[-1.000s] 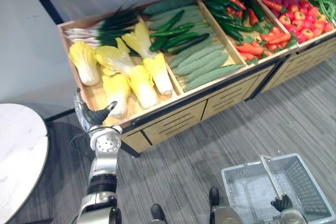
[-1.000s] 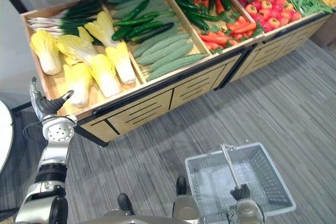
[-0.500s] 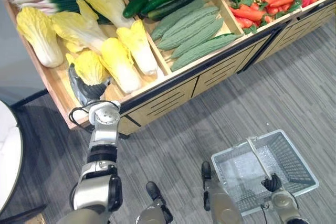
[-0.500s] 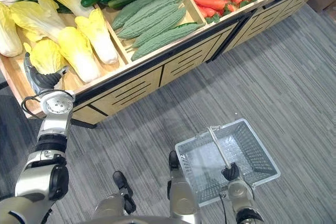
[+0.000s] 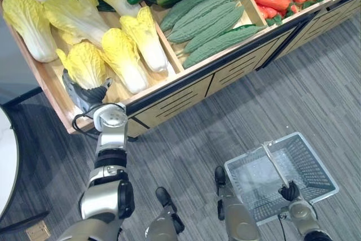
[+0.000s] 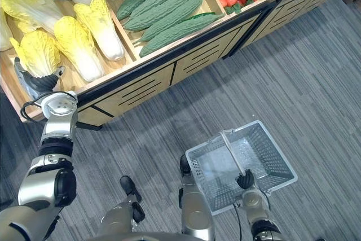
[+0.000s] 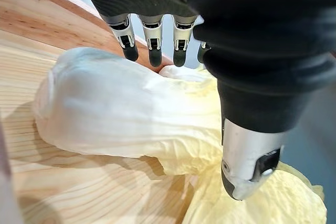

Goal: Pick vegetable in the basket

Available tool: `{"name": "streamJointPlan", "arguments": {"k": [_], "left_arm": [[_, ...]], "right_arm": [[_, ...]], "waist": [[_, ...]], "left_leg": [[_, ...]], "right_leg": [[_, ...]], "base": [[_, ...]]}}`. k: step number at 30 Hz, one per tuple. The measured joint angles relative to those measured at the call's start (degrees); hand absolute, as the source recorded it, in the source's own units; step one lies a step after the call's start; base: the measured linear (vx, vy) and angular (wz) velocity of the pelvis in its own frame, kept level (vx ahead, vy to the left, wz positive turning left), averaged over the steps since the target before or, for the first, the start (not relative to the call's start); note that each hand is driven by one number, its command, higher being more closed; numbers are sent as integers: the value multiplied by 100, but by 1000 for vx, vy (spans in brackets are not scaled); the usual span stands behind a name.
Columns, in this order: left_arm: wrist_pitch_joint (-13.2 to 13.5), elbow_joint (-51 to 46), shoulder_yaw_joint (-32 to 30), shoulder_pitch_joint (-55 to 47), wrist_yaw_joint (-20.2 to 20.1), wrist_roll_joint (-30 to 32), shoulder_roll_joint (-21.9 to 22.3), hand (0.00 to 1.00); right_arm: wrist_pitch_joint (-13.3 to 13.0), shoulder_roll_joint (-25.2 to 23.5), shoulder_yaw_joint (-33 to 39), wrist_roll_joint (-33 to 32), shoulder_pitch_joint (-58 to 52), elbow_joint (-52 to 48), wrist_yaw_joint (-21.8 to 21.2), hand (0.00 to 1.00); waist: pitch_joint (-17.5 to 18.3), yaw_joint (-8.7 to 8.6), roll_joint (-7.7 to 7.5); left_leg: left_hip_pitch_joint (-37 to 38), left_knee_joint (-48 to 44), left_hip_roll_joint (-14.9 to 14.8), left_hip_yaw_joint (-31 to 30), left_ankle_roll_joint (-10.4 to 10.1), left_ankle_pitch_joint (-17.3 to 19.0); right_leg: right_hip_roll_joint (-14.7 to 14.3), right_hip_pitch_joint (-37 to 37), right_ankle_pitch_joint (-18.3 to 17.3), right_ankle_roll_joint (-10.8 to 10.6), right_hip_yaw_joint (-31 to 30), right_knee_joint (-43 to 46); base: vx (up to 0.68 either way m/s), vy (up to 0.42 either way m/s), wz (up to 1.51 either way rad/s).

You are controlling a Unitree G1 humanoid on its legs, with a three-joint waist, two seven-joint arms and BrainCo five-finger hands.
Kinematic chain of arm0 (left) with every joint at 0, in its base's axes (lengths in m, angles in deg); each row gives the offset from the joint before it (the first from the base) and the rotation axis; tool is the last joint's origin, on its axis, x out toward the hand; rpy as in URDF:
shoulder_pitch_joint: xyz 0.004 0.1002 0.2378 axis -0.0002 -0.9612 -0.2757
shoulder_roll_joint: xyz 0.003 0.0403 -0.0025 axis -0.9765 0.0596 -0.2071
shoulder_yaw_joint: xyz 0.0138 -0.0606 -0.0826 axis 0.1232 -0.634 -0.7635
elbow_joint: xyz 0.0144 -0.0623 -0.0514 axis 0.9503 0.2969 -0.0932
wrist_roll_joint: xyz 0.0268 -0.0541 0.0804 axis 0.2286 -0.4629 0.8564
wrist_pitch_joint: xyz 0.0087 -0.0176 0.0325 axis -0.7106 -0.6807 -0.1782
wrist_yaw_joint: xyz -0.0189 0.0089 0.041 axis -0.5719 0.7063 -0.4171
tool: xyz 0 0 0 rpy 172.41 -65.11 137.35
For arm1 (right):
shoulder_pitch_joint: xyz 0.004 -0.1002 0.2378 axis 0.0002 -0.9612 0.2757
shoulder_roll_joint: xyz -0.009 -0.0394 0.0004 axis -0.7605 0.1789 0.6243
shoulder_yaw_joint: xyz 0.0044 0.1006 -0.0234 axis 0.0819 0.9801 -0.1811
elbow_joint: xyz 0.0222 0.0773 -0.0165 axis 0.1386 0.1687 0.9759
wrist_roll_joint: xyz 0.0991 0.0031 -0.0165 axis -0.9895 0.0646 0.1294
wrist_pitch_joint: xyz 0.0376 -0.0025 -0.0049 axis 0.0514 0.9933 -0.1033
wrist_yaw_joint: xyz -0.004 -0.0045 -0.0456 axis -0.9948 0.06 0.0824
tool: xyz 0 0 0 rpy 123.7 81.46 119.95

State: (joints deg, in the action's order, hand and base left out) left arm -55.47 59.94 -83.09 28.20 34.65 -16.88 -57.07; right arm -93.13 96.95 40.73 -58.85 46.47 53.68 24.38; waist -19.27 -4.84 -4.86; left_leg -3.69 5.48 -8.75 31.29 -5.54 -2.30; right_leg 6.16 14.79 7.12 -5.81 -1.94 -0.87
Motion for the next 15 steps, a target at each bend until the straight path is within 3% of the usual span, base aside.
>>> {"name": "streamJointPlan", "arguments": {"k": [10,15], "left_arm": [[-108,577,-73,96,-21,8,-90,0],[-126,1017,-39,347,-303,27,-324,0]], "right_arm": [[-62,-52,-58,-1,64,-2,77,100],[-68,-32,-219,-9,87,-3,91,100]], "waist": [[-145,12,-97],[-169,8,-93]], "left_leg": [[-21,0,13,-8,2,-3],[-48,0,14,-9,2,-3]], "right_leg": [[12,1,12,-18,-30,-44],[12,27,12,-19,-29,-49]], "base": [[0,0,0],[0,0,0]]}}
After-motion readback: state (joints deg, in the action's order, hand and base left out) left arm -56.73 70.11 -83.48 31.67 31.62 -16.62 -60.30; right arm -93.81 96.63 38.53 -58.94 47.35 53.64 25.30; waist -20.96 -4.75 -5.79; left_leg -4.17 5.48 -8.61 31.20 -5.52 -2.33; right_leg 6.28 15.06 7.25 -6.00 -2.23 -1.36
